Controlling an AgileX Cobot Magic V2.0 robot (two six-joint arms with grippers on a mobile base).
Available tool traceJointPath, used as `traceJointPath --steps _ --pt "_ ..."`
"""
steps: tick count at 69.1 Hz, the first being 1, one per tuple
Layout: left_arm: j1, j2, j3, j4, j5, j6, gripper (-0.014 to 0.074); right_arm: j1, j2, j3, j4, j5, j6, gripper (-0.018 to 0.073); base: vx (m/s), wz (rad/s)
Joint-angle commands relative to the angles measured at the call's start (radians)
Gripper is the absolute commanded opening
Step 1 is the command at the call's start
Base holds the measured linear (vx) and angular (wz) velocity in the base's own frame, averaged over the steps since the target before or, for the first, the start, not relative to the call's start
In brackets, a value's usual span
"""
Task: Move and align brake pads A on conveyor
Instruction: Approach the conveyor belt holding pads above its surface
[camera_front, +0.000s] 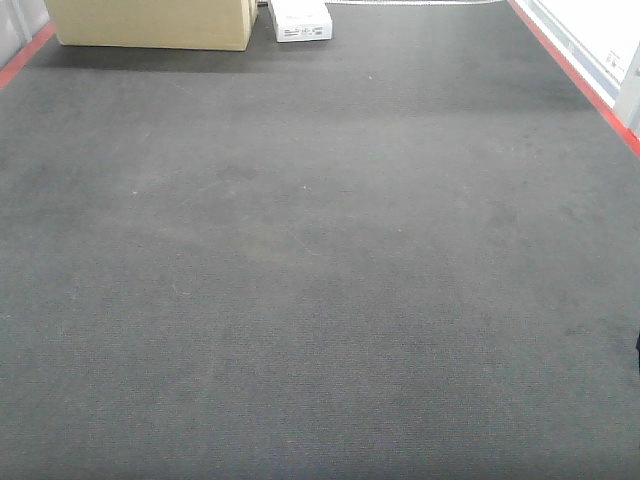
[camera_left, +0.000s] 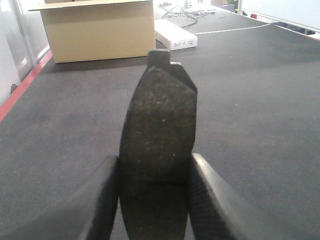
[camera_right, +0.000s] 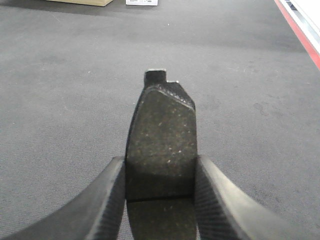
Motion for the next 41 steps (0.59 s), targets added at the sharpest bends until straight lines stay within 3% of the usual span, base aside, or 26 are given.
traceJointPath --steps 1,19,30,35,41 --pt "-0.008 0.01 -0.03 -0.012 -0.099 -0.003 0.0041 -0.001 0.004 -0.032 -0.008 -0.094 -0.006 0.0077 0.0 0.0" --pt "-0.008 0.01 -0.03 -0.019 -0.118 -0.003 0.0041 -0.001 0.004 -0.032 -0.008 -0.094 -0.006 0.0077 0.0 0.0" --pt "-0.008 0.049 -0.033 -0.109 -0.158 0.011 0.0041 -0.001 0.004 -0.032 -0.008 -0.094 -0.006 0.0077 0.0 0.0" --pt "-0.008 0.105 -0.035 -0.151 -0.159 0.07 0.0041 -0.001 0.004 -0.032 -0.008 -0.094 -0.006 0.0077 0.0 0.0" --pt "-0.008 0.199 -0.035 -0.226 -0.16 0.197 0.0041 -0.001 0.004 -0.032 -0.008 -0.094 -0.006 0.0077 0.0 0.0"
